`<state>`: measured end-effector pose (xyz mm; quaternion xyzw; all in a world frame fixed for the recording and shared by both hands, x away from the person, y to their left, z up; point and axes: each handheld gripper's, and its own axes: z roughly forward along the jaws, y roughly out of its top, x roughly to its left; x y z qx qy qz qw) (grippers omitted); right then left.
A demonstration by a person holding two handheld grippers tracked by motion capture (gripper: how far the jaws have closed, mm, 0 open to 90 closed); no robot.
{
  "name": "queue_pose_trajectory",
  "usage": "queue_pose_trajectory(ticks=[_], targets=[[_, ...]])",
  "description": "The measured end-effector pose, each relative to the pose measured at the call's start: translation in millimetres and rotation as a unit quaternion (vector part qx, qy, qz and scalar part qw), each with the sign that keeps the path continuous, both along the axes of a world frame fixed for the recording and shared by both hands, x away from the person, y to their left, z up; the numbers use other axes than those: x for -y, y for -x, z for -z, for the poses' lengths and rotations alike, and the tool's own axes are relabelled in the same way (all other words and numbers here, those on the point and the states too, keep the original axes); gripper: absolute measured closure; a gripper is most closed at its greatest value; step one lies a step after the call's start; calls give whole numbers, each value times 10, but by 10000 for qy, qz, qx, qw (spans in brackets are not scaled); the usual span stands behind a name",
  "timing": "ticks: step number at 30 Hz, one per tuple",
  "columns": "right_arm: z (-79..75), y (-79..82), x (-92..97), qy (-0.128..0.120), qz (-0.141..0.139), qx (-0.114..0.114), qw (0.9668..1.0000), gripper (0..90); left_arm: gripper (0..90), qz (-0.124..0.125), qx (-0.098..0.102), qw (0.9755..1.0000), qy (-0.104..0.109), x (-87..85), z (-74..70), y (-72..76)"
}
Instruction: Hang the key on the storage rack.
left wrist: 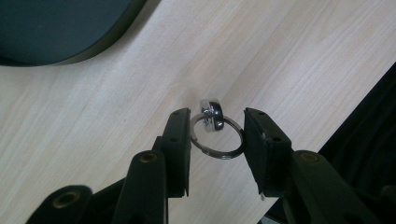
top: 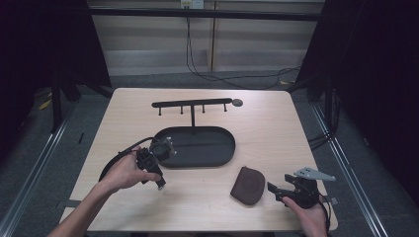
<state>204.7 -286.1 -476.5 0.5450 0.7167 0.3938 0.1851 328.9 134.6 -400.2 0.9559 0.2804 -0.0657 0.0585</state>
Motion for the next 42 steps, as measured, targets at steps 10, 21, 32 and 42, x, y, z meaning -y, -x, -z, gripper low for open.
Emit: queue_pose_trajectory(ticks=[10,21,32,42], targets=[[0,0,1,-6,-2,-5,10000,219,627,-211,69,9996,-153,-113,-152,-102],[0,0,1,-12,-9,-2,10000,217,627,-384,104,9990,-191,-225,-318,-219],[0,0,-2,-16,-12,-9,10000,217,627,-543,190,9981,-203,-314,-550,-378],[1,-1,-2,-20,-8,-16,10000,217,628,-784,233,9964,-207,-369,-719,-524]])
